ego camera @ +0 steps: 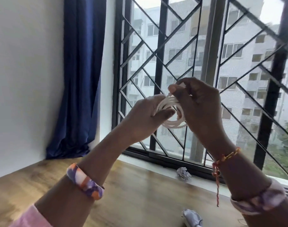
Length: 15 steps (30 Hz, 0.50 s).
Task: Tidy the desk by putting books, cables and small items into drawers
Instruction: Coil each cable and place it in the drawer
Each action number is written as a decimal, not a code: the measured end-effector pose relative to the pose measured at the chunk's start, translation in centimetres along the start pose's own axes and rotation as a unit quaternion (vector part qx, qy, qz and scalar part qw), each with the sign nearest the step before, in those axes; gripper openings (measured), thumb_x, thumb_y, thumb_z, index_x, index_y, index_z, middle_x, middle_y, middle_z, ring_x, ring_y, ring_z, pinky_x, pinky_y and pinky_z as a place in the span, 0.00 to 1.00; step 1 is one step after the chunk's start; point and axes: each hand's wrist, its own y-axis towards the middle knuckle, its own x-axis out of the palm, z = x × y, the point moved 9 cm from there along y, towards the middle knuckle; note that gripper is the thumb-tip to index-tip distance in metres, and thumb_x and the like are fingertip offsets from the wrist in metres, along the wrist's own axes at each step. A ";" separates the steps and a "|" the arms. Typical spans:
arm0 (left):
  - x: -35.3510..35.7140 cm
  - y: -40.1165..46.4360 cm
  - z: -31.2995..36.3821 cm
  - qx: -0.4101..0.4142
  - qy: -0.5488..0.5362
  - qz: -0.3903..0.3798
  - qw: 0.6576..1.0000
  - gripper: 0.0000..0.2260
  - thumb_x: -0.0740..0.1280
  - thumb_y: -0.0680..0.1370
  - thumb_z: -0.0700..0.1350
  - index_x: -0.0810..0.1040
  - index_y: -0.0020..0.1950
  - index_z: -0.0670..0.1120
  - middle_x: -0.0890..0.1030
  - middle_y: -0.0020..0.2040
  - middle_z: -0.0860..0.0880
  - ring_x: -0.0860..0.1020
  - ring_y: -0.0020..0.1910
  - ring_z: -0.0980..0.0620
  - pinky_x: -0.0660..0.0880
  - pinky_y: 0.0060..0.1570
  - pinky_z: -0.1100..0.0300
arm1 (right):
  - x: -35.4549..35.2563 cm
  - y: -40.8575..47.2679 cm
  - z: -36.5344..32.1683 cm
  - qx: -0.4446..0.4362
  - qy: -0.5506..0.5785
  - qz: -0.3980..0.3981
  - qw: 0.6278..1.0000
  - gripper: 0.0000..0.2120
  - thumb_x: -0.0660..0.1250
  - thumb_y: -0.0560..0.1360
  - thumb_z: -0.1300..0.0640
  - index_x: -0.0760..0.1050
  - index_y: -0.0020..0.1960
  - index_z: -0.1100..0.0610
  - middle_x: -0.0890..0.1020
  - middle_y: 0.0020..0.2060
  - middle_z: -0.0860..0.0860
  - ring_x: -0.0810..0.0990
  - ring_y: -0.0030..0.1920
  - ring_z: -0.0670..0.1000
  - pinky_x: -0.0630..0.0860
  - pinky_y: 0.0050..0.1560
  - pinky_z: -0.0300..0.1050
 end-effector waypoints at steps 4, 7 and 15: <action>-2.3 -1.2 1.3 0.040 0.149 0.156 0.976 0.12 0.60 0.74 0.38 0.74 0.56 0.42 0.75 0.35 0.53 0.69 0.26 0.63 0.63 0.29 0.74 | 1.8 0.0 1.5 0.078 0.097 0.008 0.992 0.16 0.68 0.73 0.51 0.76 0.37 0.65 0.76 0.30 0.66 0.71 0.26 0.57 0.72 0.28 0.57; -3.6 -1.7 1.9 0.065 0.201 0.200 0.957 0.18 0.58 0.74 0.43 0.72 0.63 0.41 0.78 0.37 0.47 0.73 0.29 0.56 0.69 0.32 0.64 | 3.3 -0.2 2.2 0.152 0.211 -0.019 0.965 0.21 0.66 0.75 0.53 0.73 0.42 0.74 0.74 0.33 0.71 0.70 0.30 0.56 0.69 0.31 0.50; -3.1 -2.2 2.1 0.101 0.367 0.167 0.910 0.15 0.60 0.76 0.45 0.79 0.56 0.40 0.83 0.42 0.43 0.81 0.37 0.44 0.77 0.32 0.56 | 6.1 -3.1 5.4 0.382 0.275 -0.129 0.873 0.14 0.65 0.74 0.48 0.80 0.41 0.59 0.79 0.27 0.51 0.76 0.25 0.45 0.78 0.29 0.39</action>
